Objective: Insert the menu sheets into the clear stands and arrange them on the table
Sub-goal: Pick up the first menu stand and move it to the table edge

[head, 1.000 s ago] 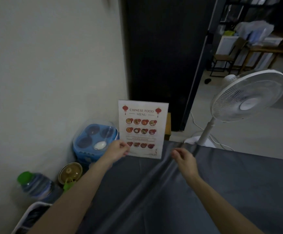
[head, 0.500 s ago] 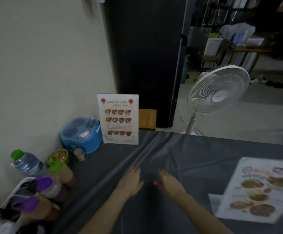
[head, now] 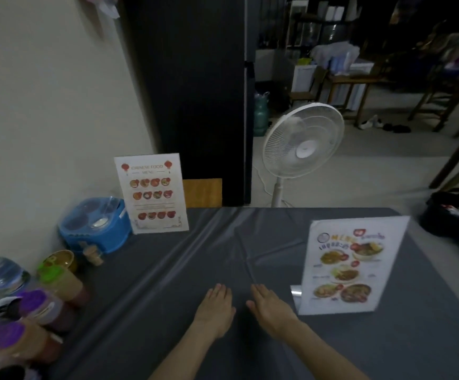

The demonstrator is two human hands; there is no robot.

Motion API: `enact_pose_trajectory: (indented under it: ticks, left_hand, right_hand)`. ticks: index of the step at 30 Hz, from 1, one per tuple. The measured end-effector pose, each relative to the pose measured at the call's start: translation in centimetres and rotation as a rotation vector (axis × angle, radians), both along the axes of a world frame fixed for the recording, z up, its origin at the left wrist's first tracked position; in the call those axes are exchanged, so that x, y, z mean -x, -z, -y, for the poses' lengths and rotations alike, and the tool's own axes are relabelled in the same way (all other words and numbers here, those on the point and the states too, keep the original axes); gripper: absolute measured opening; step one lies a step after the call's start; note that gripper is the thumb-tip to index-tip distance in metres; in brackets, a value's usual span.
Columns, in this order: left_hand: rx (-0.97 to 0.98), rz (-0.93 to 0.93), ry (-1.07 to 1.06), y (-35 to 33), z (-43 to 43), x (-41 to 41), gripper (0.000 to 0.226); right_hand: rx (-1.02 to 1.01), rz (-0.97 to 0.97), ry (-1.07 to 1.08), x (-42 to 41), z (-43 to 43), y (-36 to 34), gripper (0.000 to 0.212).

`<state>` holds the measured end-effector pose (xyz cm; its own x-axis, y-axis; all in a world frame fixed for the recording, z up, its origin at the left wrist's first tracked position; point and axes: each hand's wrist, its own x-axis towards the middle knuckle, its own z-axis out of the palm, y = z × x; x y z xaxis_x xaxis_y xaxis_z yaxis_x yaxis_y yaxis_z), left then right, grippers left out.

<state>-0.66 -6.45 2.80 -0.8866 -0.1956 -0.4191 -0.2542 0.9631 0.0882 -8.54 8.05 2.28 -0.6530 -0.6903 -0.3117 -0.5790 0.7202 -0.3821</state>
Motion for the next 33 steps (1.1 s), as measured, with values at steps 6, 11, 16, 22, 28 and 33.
enact_pose_trajectory:
  ticks: [6, 11, 16, 22, 28, 33]
  left_hand:
    - [-0.05, -0.053, 0.105, -0.9, -2.9, 1.7, 0.06]
    - [-0.097, -0.084, 0.157, -1.2, -5.4, 2.8, 0.06]
    - [-0.127, -0.093, 0.205, -1.9, -7.5, 3.5, 0.061]
    - [-0.17, -0.112, 0.203, -2.5, -9.7, 5.2, 0.061]
    - [-0.226, -0.129, 0.111, -3.2, -11.7, 7.1, 0.062]
    - [-0.355, -0.147, -0.071, -3.9, -12.7, 8.5, 0.064]
  right_hand:
    - [0.011, -0.004, 0.149, -0.8, -4.1, -1.9, 0.121]
    - [0.027, 0.082, 0.319, -2.2, -8.1, -1.9, 0.054]
    - [0.019, 0.139, 0.457, -3.1, -12.5, -3.0, 0.067]
    - [0.054, 0.135, 0.559, -1.6, -17.1, -3.7, 0.058]
    - [0.178, 0.138, 0.592, 1.6, -20.6, -4.3, 0.047]
    - [0.319, 0.2, 0.617, 5.4, -23.8, -4.3, 0.04]
